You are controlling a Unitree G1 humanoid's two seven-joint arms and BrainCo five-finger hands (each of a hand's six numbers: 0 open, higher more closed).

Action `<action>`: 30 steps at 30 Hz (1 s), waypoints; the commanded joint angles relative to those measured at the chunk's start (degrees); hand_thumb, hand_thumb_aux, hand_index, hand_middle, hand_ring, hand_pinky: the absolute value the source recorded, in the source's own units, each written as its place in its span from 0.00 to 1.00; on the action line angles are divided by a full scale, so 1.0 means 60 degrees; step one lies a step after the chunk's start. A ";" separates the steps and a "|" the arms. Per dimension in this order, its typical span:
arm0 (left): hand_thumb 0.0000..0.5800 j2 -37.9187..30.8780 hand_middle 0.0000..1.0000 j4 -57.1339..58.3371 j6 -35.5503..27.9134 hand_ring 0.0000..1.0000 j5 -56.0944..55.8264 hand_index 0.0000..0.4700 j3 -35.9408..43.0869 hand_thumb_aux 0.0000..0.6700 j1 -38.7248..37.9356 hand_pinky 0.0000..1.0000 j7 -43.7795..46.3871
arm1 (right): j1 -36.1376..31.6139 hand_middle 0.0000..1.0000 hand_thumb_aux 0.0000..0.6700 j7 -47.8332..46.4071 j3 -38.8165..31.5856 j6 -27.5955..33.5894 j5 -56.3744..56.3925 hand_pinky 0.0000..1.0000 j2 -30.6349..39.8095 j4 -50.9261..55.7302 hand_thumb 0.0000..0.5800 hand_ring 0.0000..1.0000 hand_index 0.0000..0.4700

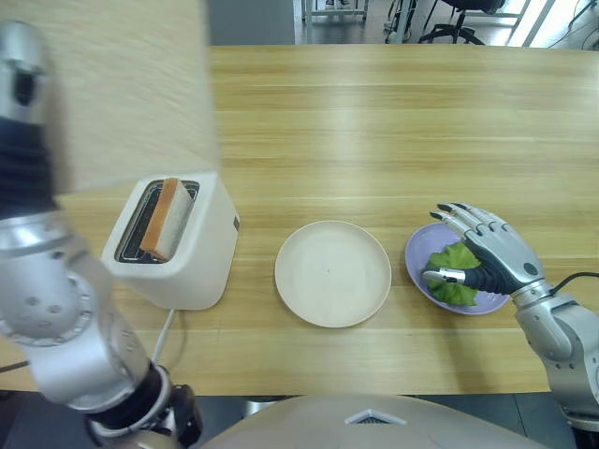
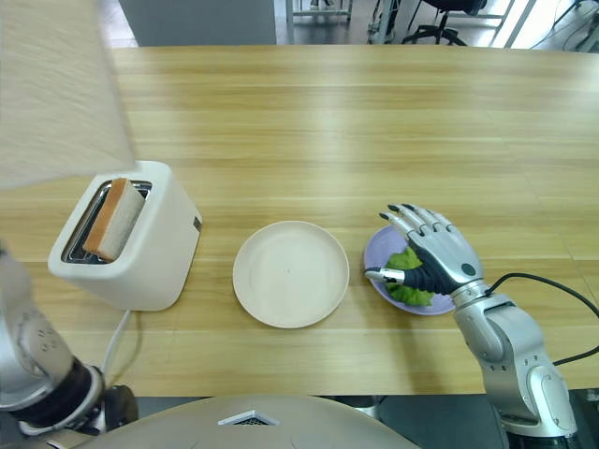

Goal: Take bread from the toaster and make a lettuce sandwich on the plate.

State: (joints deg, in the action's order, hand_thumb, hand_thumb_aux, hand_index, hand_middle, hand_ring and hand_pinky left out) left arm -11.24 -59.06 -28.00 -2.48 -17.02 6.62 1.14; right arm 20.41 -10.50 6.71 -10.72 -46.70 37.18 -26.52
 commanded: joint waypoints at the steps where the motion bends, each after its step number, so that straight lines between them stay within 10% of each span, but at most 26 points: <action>1: 1.00 0.0592 0.91 0.0091 -0.0641 0.91 0.0409 0.98 0.3201 1.00 -0.1327 0.91 -0.0269 | -0.0132 0.00 0.00 0.0176 0.0121 0.0111 -0.1048 0.00 0.0510 0.0598 0.00 0.00 0.00; 11: 1.00 0.0979 0.87 0.3178 0.0978 0.87 0.2267 0.98 0.7367 1.00 -0.4418 0.87 -0.1307 | -0.0273 0.00 0.00 0.0423 -0.0045 0.0137 -0.1712 0.00 0.1473 0.1801 0.00 0.00 0.00; 30: 1.00 0.2145 0.67 0.8747 0.4010 0.67 0.3066 0.98 0.6422 1.00 -0.4112 0.67 -0.2953 | -0.0639 0.00 0.00 0.1089 -0.1102 0.0155 -0.1907 0.00 0.1578 0.3159 0.00 0.00 0.00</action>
State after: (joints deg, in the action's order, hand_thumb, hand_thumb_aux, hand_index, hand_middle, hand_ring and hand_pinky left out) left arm 1.12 -8.38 -5.15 14.81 21.75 -18.49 -15.41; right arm 17.22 -4.02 1.15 -9.69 -57.76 46.01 -9.01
